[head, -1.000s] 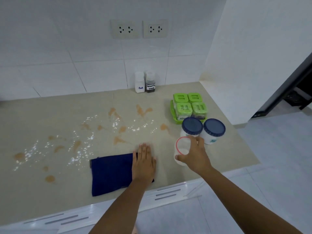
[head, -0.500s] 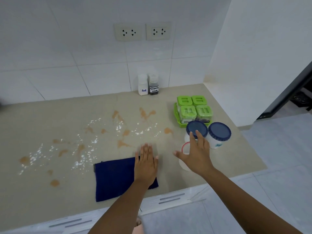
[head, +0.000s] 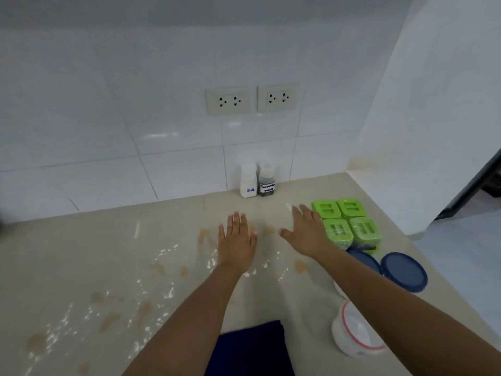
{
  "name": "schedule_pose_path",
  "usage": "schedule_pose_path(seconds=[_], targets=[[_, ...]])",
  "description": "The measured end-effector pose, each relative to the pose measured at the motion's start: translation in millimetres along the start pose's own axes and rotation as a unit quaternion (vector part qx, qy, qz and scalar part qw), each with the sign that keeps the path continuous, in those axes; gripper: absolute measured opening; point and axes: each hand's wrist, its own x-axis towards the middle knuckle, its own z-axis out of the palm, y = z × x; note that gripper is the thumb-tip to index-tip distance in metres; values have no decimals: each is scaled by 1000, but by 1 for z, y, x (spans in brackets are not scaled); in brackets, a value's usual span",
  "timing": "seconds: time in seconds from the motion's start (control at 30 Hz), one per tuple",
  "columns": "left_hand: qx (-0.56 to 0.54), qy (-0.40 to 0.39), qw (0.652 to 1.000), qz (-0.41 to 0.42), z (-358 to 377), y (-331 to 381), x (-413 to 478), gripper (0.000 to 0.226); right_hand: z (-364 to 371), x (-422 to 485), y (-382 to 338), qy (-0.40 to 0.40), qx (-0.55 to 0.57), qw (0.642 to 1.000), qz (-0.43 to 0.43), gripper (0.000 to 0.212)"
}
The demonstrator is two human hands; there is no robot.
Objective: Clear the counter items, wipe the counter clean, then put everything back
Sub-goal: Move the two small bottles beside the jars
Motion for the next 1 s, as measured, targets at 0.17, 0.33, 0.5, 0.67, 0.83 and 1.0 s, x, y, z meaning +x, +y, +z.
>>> schedule_pose_path(seconds=[0.17, 0.33, 0.5, 0.67, 0.83, 1.0], targets=[[17, 23, 999, 24, -16, -3, 64, 63, -5, 65, -23, 1, -13, 1000, 1, 80], [8, 34, 999, 16, -23, -6, 131, 66, -8, 140, -38, 28, 13, 999, -17, 78], [-62, 36, 997, 23, -24, -9, 193, 68, -1, 205, -38, 29, 21, 999, -25, 80], [-179, 53, 983, 0, -11, -9, 228, 66, 16, 231, -26, 40, 107, 992, -56, 68], [-292, 113, 948, -48, -1, -2, 226, 50, 19, 221, -14, 64, 172, 982, -32, 56], [-292, 123, 946, -67, -2, -2, 217, 66, 14, 208, -23, 41, 150, 987, -38, 52]])
